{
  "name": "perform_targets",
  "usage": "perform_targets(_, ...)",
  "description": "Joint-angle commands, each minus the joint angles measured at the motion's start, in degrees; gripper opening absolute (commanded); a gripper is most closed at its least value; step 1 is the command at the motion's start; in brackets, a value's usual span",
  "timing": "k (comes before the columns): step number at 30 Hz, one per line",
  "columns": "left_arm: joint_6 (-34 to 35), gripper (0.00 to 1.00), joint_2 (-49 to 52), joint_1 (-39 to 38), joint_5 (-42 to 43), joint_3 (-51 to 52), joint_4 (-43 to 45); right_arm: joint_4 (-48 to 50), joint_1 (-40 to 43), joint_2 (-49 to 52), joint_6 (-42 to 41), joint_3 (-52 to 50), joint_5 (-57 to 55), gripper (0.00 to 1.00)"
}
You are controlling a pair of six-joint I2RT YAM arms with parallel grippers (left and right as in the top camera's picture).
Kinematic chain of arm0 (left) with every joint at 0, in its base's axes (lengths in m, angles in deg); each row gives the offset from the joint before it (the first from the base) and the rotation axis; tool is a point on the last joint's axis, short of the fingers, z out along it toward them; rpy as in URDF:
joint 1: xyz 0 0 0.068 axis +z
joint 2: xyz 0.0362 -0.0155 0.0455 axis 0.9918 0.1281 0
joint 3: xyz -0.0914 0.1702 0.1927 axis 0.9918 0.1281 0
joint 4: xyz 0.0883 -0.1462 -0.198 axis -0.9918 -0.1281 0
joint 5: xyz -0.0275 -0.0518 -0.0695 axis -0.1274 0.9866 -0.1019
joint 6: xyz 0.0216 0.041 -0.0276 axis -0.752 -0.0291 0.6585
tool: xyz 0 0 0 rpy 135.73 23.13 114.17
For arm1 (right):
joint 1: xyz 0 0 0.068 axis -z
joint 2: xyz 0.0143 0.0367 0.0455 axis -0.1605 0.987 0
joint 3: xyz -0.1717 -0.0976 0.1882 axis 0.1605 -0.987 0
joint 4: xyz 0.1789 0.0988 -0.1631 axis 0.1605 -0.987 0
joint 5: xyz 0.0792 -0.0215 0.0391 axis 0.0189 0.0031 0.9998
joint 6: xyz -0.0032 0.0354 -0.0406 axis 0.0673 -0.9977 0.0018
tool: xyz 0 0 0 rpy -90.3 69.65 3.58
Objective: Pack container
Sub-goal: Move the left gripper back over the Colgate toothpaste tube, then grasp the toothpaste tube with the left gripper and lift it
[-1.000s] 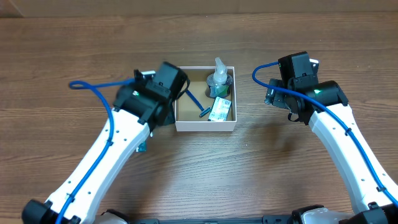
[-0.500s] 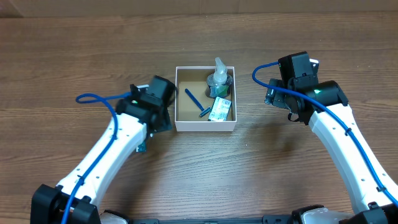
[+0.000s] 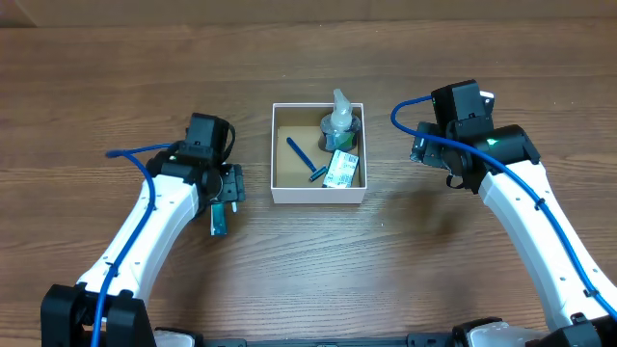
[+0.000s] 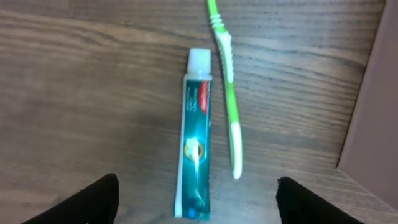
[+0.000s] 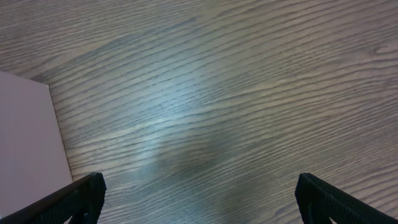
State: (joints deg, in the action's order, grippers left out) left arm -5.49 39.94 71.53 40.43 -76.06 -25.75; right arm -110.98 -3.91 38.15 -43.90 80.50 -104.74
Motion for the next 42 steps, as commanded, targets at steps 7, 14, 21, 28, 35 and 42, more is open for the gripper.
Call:
perform_targets(7,-2.34,0.69,0.09,3.72,4.31,8.31,8.22,0.26,0.15,-0.98,-0.31,1.22,-0.81,1.00)
perform_targets(14,-2.36,0.70,0.09,4.02,4.81,11.80,14.62,0.26,0.15,-0.98,-0.31,1.22,-0.81,1.00)
perform_targets(21,-2.47,0.67,0.09,4.02,3.56,12.41,17.84,0.26,0.15,-0.98,-0.31,1.22,-0.81,1.00)
perform_targets(28,-2.64,0.62,0.15,4.02,3.43,12.52,18.64,0.26,0.15,-0.98,-0.31,1.22,-0.81,1.00)
perform_targets(35,-2.62,0.60,2.73,4.02,2.86,13.18,20.96,0.26,0.15,-0.98,-0.31,1.22,-0.81,1.00)
perform_targets(42,-2.78,0.56,8.37,4.04,2.43,13.16,22.73,0.26,0.15,-0.98,-0.31,1.22,-0.81,1.00)
